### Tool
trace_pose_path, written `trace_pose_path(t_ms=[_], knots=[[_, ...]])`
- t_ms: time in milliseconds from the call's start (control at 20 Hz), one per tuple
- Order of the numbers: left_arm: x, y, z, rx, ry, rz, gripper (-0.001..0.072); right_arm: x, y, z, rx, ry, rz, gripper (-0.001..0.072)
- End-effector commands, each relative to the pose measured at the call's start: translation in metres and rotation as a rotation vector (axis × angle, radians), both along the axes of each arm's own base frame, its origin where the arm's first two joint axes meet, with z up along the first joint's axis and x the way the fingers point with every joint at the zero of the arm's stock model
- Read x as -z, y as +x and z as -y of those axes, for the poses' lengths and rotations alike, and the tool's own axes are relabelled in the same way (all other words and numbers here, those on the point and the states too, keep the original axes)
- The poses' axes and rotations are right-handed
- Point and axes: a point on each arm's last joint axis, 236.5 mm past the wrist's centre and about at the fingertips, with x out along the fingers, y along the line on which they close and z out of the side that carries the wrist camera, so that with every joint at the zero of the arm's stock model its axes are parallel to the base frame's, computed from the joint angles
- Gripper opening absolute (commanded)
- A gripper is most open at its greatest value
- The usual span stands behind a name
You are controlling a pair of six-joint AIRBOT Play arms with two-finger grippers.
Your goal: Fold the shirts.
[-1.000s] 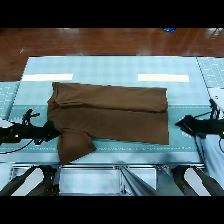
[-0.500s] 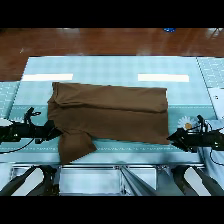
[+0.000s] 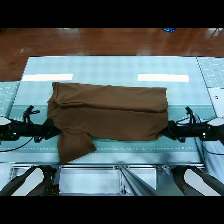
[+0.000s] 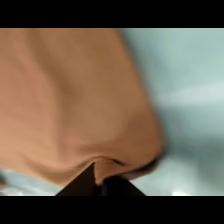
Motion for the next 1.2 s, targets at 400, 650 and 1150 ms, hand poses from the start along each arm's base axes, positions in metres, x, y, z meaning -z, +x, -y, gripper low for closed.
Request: trace_pose_path(t_ms=[400,650,1150], knots=[[-0.112,0.141,-0.019,-0.043,-0.004,0.358,0.0019,-0.081,0.101,0.013,-0.101,-0.004,0.251,0.0028],[-0.112,0.213,0.006,-0.001,-0.034,0.339,0.0019,-0.084,0.144,0.020,-0.047,0.037,0.278,0.0028],[-0.054,0.278,0.022,-0.006,-0.097,0.198,0.0018,-0.049,0.197,0.039,0.022,0.045,0.250,0.0028]])
